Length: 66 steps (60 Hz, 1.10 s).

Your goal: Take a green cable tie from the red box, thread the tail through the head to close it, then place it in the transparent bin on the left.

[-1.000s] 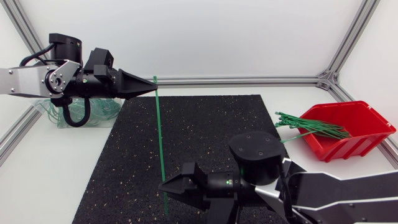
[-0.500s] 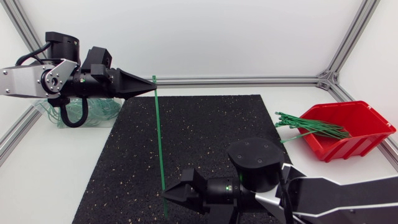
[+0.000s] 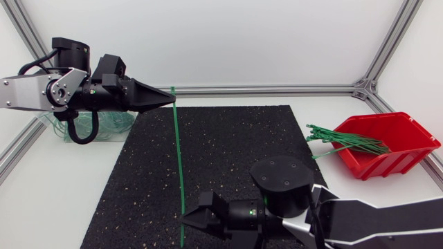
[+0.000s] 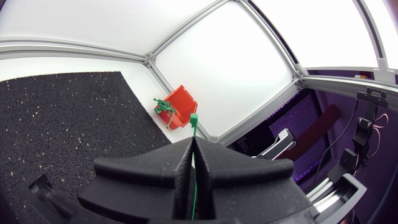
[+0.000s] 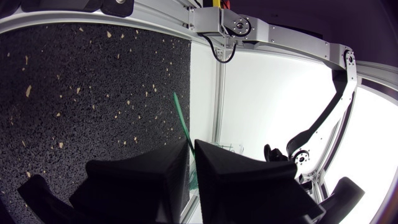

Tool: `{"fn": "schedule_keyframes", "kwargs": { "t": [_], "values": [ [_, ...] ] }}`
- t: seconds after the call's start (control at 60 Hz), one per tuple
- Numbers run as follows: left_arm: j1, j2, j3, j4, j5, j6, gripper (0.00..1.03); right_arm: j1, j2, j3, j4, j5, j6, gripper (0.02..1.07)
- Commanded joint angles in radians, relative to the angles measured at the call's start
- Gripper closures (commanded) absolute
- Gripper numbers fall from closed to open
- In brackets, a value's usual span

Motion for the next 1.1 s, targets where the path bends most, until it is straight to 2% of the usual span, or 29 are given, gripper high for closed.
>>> {"fn": "schedule_keyframes", "kwargs": {
  "t": [0.0, 0.167, 0.3, 0.567, 0.85, 1.083],
  "values": [
    [-0.003, -0.025, -0.025, -0.005, 0.018, 0.019, 0.99, 0.008, 0.01, -0.01, 0.02, 0.011, -0.03, 1.01],
    [-0.001, -0.048, -0.039, -0.005, 0.017, 0.022, 0.99, 0.004, -0.027, 0.004, 0.019, 0.006, 0.023, 1.01],
    [0.001, -0.101, -0.071, -0.005, 0.017, 0.025, 1.0, 0.002, -0.059, 0.041, -0.052, 0.002, 0.183, 1.01],
    [-0.009, -0.232, -0.166, -0.005, -0.02, 0.031, 0.99, -0.002, -0.144, 0.042, -0.003, -0.021, 0.571, 1.01],
    [-0.032, -0.325, -0.244, -0.005, -0.046, 0.031, 0.99, -0.001, -0.142, 0.025, 0.028, -0.012, 0.833, 1.01],
    [-0.045, -0.39, -0.292, -0.005, -0.054, 0.031, 1.0, 0.024, -0.168, 0.038, -0.087, 0.051, 1.005, 1.01]
  ]
}}
